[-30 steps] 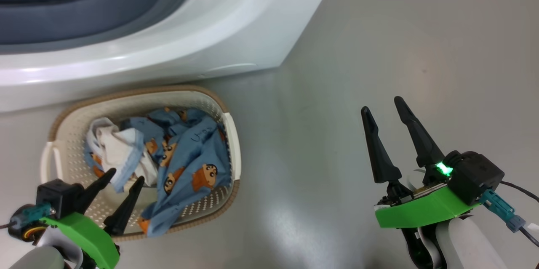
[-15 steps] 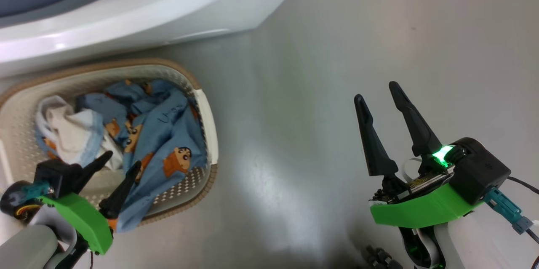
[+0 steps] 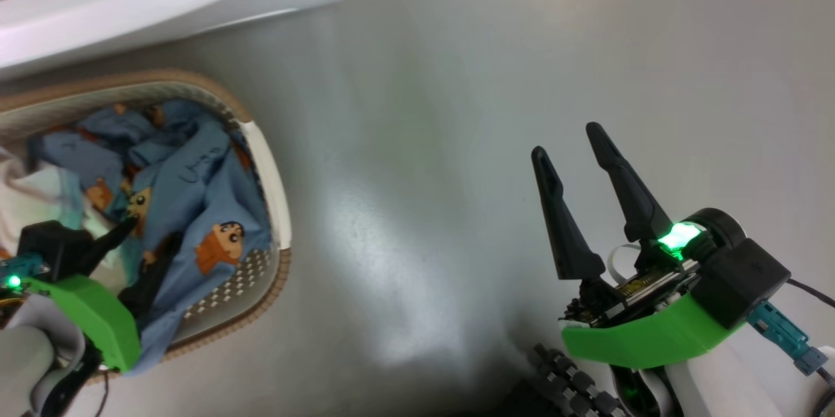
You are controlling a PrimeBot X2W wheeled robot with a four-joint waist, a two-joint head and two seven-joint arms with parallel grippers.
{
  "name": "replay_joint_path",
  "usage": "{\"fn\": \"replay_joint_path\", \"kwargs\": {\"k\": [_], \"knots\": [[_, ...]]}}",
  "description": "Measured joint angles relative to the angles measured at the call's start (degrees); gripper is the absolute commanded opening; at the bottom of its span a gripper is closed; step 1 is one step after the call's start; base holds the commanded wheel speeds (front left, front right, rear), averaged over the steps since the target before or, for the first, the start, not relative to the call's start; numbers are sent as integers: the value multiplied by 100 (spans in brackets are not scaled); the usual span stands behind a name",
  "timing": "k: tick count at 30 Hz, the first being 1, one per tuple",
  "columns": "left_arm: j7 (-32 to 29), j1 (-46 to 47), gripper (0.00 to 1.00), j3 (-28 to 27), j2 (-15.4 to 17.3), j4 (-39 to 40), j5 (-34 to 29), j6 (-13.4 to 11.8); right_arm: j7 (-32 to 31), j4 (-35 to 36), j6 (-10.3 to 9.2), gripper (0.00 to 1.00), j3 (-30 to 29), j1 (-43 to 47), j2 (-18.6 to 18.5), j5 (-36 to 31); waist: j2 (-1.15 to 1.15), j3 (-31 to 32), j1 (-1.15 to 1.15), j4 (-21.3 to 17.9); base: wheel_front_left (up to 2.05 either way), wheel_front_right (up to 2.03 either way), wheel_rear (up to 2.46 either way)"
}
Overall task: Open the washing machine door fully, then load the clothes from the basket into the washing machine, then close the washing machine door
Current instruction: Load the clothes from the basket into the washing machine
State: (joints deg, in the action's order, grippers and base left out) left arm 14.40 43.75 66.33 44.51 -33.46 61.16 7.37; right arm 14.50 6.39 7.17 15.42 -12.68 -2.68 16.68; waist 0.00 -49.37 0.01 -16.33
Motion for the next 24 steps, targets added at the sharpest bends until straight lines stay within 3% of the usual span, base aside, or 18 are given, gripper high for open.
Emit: {"fn": "replay_joint_path", "kwargs": {"k": [7,19,22,24], "knots": [[0,298,100,504,149,-334,308,0,0,131,0,100,112,13,13,68,0,-225,0,-252,0,0,0],[-69,503,100,776,151,-584,564,0,4,227,0,100,224,115,19,98,0,-407,0,-456,0,0,0],[-20,600,0,776,145,-644,715,0,4,229,0,100,233,124,21,99,0,-408,-1,-456,0,0,0],[-20,611,0,779,141,-631,735,0,4,229,0,100,233,125,21,99,0,-395,0,-450,0,0,0]]}}
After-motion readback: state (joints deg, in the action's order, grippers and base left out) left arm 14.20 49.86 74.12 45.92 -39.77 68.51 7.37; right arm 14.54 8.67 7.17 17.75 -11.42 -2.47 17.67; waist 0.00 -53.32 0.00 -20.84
